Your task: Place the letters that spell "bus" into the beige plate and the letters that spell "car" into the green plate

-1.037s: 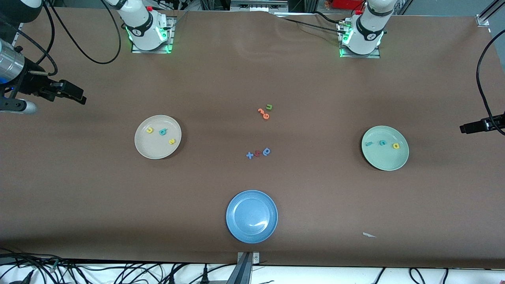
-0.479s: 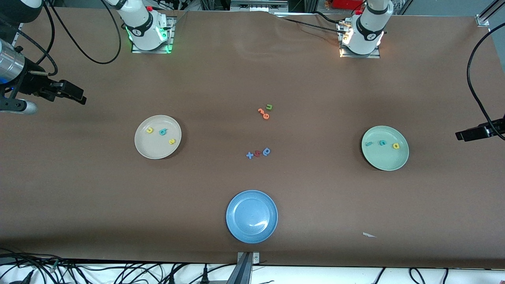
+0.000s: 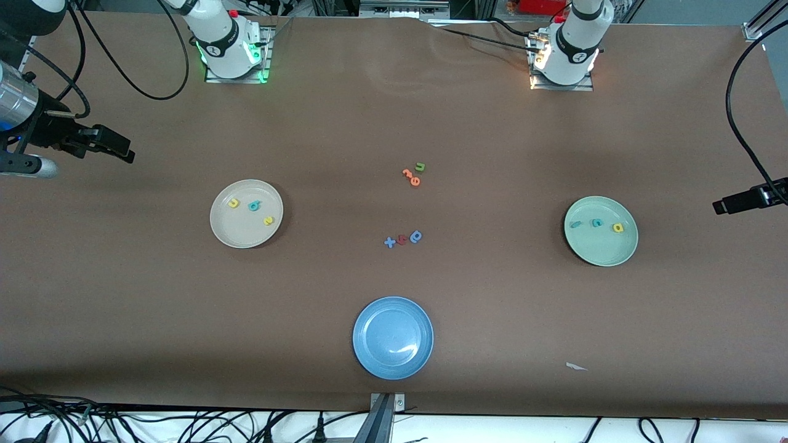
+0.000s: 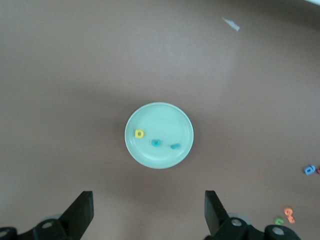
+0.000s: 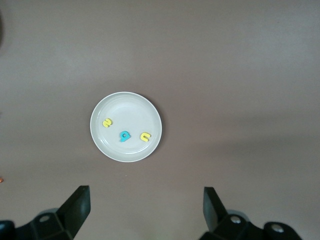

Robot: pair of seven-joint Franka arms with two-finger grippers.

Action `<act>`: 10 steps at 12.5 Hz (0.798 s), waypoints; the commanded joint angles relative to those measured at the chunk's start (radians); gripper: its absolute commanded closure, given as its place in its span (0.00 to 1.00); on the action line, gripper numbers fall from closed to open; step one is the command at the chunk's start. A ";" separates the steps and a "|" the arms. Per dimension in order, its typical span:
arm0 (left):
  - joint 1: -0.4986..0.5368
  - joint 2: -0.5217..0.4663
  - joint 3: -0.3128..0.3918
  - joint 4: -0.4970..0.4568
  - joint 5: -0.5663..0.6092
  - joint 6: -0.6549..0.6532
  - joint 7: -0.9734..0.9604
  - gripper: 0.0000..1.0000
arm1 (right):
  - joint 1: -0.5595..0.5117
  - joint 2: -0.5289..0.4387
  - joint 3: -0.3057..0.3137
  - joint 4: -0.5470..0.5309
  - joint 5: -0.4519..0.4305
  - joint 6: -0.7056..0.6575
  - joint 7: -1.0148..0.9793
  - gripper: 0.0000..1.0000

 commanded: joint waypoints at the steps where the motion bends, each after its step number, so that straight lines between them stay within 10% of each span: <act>1: -0.041 -0.209 0.007 -0.371 0.036 0.215 0.026 0.02 | -0.010 -0.011 0.007 -0.009 -0.008 0.001 0.002 0.00; 5: 0.005 -0.234 -0.137 -0.452 0.214 0.254 0.021 0.02 | -0.010 -0.011 0.009 -0.009 -0.008 0.001 0.002 0.00; 10: 0.008 -0.271 -0.140 -0.477 0.220 0.340 0.016 0.00 | -0.008 -0.011 0.009 -0.009 -0.008 0.001 0.002 0.00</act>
